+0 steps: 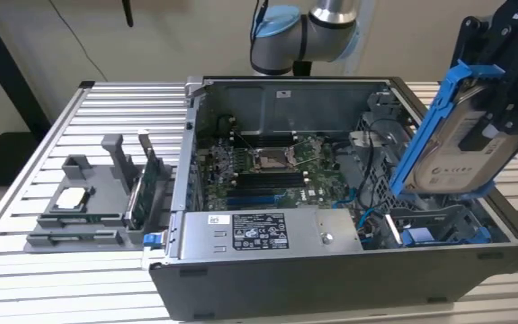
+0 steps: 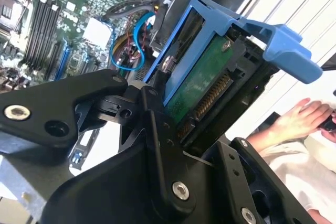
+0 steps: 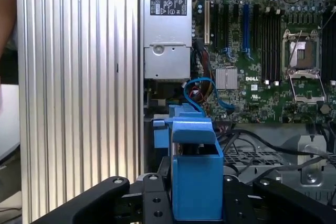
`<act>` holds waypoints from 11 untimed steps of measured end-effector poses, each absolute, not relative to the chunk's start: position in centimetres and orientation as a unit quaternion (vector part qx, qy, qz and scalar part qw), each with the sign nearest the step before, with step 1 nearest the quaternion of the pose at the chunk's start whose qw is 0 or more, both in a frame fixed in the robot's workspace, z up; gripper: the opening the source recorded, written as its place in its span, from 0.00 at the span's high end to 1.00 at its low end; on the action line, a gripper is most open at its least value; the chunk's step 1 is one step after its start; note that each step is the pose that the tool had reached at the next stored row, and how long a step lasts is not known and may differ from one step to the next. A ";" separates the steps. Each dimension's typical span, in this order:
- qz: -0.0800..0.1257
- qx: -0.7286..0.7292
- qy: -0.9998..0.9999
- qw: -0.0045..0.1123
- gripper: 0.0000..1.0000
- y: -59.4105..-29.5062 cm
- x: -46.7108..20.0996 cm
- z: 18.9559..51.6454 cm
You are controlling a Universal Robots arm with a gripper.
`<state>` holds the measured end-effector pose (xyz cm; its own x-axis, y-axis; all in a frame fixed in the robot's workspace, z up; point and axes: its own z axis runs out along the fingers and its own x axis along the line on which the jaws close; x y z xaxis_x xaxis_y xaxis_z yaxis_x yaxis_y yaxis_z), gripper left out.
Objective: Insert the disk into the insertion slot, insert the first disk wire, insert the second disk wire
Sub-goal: 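Insert the disk into the insertion slot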
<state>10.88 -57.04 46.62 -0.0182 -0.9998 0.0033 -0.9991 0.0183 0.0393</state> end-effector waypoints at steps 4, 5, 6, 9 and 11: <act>-0.013 0.701 -0.713 0.015 0.67 -57.0 11.3 46.2; -0.013 0.701 -0.713 0.015 0.67 -57.0 11.4 46.1; -0.013 0.701 -0.713 0.015 0.67 -57.0 11.5 46.0; -0.013 0.701 -0.713 0.015 0.67 -57.0 11.7 45.6; -0.013 0.701 -0.713 0.015 0.67 -57.0 11.8 45.4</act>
